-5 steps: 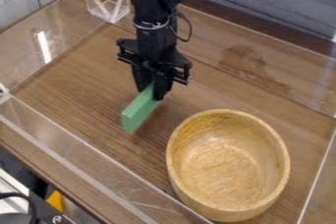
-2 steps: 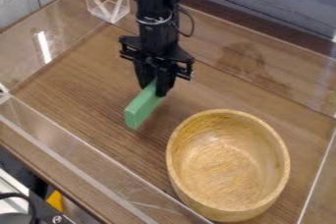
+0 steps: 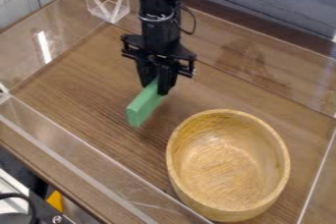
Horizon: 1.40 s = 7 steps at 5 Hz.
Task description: Remove the green block from inside the brown bowl and put it on the table
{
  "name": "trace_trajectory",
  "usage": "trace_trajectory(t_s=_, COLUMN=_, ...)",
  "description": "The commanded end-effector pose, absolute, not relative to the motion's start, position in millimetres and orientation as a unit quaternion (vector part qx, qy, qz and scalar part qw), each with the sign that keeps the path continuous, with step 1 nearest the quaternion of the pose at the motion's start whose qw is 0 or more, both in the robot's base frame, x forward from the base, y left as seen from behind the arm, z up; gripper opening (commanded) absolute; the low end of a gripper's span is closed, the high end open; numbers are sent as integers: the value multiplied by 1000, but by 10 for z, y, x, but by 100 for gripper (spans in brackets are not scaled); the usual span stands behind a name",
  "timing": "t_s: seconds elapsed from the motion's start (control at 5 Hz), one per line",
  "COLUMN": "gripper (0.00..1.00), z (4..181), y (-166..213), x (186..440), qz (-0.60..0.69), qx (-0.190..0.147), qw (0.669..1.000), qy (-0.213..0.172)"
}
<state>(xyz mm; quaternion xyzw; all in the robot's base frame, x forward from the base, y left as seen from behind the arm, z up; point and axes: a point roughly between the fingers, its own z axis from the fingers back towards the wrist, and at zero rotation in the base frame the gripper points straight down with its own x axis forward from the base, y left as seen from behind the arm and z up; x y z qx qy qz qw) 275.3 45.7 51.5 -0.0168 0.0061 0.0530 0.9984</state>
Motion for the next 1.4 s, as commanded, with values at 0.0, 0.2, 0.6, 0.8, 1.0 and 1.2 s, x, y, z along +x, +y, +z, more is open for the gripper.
trace_trajectory(t_s=0.0, gripper=0, z=624, y=521, x=2846, qz=62, qx=-15, qw=998, qy=-12)
trace_trajectory(t_s=0.2, gripper=0, z=613, y=530, x=2859, qz=65, qx=-16, qw=998, qy=-7)
trace_trajectory(t_s=0.6, gripper=0, z=594, y=532, x=2878, qz=70, qx=-19, qw=997, qy=3)
trace_trajectory(t_s=0.8, gripper=0, z=590, y=533, x=2884, qz=72, qx=-20, qw=997, qy=8)
trace_trajectory(t_s=1.0, gripper=0, z=599, y=532, x=2889, qz=75, qx=-23, qw=997, qy=13)
trace_trajectory(t_s=1.2, gripper=0, z=603, y=534, x=2891, qz=76, qx=-25, qw=997, qy=18)
